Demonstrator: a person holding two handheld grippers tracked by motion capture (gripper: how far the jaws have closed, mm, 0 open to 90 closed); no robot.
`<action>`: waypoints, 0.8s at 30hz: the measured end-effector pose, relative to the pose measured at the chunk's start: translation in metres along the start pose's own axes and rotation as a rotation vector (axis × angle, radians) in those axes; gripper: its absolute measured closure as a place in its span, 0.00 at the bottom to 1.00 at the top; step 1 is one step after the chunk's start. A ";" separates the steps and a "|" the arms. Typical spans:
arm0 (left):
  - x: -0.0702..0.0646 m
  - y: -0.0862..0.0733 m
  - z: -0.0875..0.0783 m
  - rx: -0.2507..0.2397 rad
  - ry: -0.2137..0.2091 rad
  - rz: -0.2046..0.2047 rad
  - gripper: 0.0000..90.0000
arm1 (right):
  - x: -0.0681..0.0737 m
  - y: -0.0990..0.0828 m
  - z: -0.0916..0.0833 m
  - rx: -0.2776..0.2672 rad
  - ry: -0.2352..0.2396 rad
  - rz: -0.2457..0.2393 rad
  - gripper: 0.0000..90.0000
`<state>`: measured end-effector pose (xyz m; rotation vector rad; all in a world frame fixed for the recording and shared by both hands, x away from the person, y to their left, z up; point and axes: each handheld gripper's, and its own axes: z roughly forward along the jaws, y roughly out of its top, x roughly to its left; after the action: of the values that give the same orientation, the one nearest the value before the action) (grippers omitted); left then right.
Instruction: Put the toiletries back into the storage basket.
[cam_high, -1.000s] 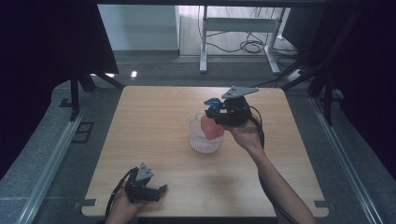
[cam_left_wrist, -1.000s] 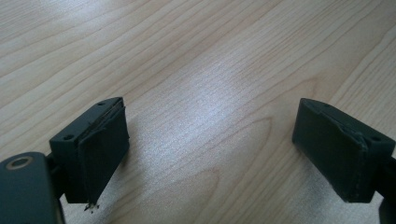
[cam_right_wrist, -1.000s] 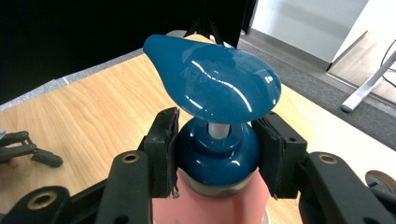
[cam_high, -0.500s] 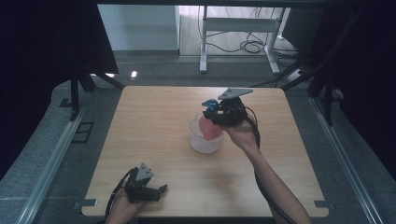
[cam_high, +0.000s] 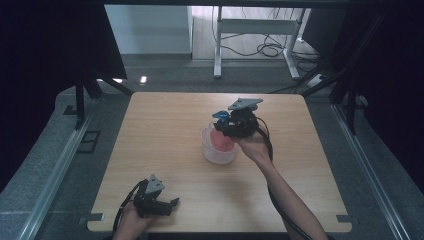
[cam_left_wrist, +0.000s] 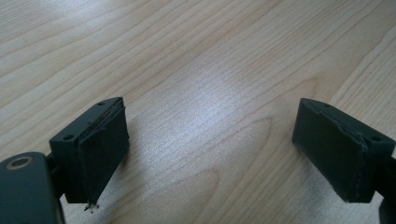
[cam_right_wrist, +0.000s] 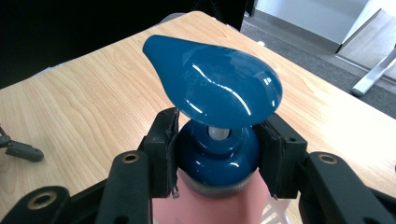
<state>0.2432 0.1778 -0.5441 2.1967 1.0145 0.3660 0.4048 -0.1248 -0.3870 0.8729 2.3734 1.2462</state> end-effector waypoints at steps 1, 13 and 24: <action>0.000 0.000 0.000 0.000 0.000 0.000 0.12 | 0.000 0.000 0.000 0.000 0.000 0.000 0.58; 0.000 0.000 0.000 -0.001 0.000 -0.001 0.12 | 0.000 -0.009 0.015 0.027 0.007 0.004 0.58; 0.000 0.000 0.000 -0.001 0.000 0.000 0.12 | 0.001 -0.017 0.030 0.056 0.014 0.004 0.58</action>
<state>0.2433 0.1777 -0.5442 2.1960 1.0144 0.3659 0.4134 -0.1129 -0.4178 0.8892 2.4292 1.1963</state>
